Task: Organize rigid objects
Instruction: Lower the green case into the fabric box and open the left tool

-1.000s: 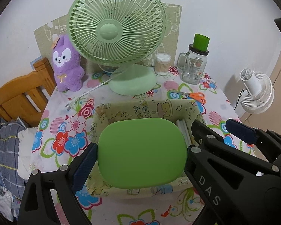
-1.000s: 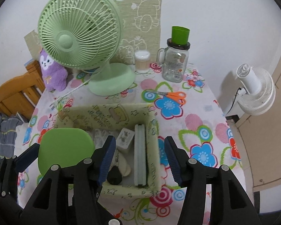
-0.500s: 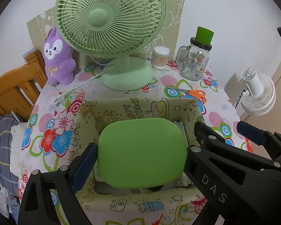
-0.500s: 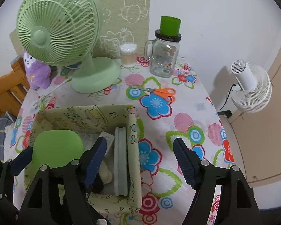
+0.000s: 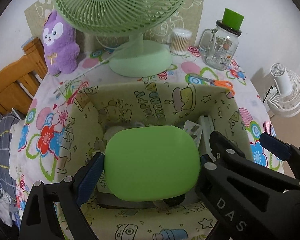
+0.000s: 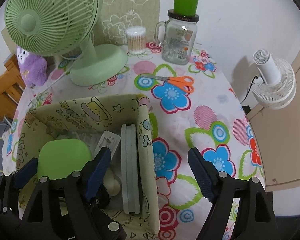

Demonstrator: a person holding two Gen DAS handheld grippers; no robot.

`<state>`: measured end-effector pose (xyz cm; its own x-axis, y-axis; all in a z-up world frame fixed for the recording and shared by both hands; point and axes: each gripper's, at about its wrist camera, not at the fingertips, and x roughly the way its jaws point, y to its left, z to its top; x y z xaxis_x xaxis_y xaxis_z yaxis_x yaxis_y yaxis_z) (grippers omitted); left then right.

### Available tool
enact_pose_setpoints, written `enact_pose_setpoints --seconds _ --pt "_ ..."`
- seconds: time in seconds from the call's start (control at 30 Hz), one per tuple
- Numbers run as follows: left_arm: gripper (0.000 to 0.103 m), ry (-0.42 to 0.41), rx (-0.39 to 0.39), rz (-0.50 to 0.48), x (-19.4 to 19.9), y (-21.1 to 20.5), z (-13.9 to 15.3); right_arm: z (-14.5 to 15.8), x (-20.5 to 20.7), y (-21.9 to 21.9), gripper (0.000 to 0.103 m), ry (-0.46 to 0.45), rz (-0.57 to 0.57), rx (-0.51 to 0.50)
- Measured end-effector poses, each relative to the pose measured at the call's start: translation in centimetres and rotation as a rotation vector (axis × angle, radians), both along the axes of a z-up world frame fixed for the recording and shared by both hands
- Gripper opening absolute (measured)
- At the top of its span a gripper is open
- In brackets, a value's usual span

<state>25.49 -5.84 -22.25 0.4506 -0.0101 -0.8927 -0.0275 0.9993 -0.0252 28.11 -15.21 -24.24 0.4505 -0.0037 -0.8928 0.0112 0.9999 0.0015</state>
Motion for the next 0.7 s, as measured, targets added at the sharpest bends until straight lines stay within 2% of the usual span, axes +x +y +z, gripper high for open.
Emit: enact_pose_setpoints --seconds 0.13,0.2,0.27,0.7 --pt "0.095 0.018 0.001 0.006 0.4 -0.1 -0.7 -0.7 0.4 0.0 0.087 0.014 0.010 -0.011" --pt "0.095 0.053 0.001 -0.008 0.6 -0.3 -1.3 -1.2 0.4 -0.2 0.087 0.031 0.008 -0.021" --pt "0.095 0.056 0.031 -0.018 0.6 -0.7 -1.5 -1.5 0.5 -0.4 0.087 0.042 0.005 -0.018" --pt "0.103 0.080 0.028 -0.049 0.3 -1.4 -2.0 -2.0 -0.3 -1.4 0.088 0.066 -0.010 -0.004"
